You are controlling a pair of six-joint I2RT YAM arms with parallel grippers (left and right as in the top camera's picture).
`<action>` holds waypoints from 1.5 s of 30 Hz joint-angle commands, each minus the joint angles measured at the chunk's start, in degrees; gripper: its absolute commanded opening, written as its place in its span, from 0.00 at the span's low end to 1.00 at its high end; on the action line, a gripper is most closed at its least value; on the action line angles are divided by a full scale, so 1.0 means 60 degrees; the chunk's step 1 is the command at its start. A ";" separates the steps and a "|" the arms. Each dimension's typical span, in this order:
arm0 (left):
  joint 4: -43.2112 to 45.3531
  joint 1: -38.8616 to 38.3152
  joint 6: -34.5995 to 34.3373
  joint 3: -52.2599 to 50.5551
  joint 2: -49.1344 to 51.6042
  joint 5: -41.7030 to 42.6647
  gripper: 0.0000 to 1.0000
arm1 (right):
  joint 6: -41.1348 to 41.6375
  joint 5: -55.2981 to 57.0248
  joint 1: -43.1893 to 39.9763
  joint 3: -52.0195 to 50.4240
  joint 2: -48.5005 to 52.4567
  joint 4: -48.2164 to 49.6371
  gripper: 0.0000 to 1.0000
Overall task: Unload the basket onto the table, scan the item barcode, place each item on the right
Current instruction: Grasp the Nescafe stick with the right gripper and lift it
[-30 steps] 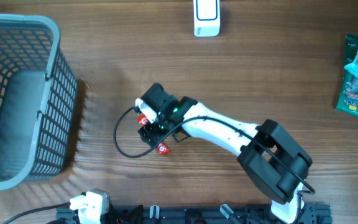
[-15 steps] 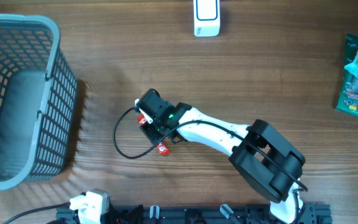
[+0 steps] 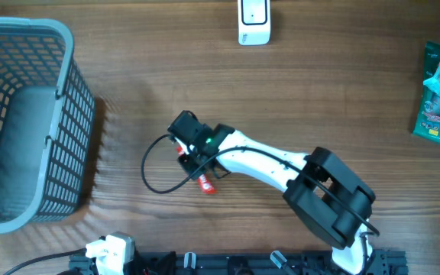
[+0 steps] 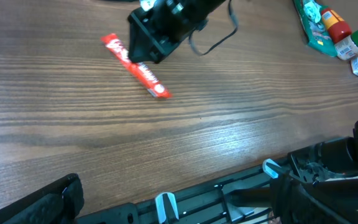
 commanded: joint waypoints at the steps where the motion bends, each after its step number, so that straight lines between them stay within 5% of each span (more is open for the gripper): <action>1: 0.0022 -0.0007 -0.0022 0.0000 -0.0033 0.0007 1.00 | -0.0375 0.1071 -0.1056 0.0313 -0.0962 -0.0911 0.04; 6: 0.0022 -0.0007 -0.0022 0.0000 -0.0033 0.0007 1.00 | -0.0769 0.1563 -0.2262 0.0313 -0.1384 -0.1494 0.05; 7: 0.0022 -0.0007 -0.0022 0.0000 -0.0033 0.0007 1.00 | -0.0758 0.1548 -0.2364 0.0313 -0.1424 -0.1570 0.16; 8: 0.0022 -0.0007 -0.0022 0.0000 -0.0033 0.0007 1.00 | -0.0754 0.1413 -0.2455 0.0313 -0.1432 -0.1643 0.48; 9: 0.0022 -0.0007 -0.0022 0.0000 -0.0033 0.0011 1.00 | -0.0758 0.1242 -0.2484 0.0313 -0.1432 -0.1708 0.64; 11: 0.0022 -0.0007 -0.0022 0.0000 -0.0033 0.0007 1.00 | -0.0761 0.1020 -0.2477 0.0310 -0.1432 -0.1942 0.83; 13: 0.0022 -0.0007 -0.0022 0.0000 -0.0033 0.0007 1.00 | -0.0758 0.1024 -0.2473 0.0306 -0.1424 -0.2069 0.86; 20: 0.0022 -0.0007 -0.0022 0.0000 -0.0033 0.0007 1.00 | -0.0430 0.1060 -0.2481 -0.1359 -0.1410 -0.0146 0.84; 26: 0.0022 -0.0007 -0.0022 0.0000 -0.0033 0.0007 1.00 | -0.0178 0.1071 -0.2481 -0.2503 -0.1402 0.1643 0.71; 32: 0.0022 -0.0007 -0.0022 0.0000 -0.0033 0.0007 1.00 | 0.0586 0.2962 -0.2484 -0.2543 -0.1377 0.1923 0.67; 35: 0.0022 -0.0007 -0.0022 0.0000 -0.0033 0.0007 1.00 | 0.0856 0.2958 -0.2510 -0.2543 -0.1370 0.1989 0.52; 45: 0.0022 -0.0007 -0.0022 0.0000 -0.0033 0.0007 1.00 | 0.1027 0.2382 -0.2510 -0.2641 -0.0557 0.2131 0.25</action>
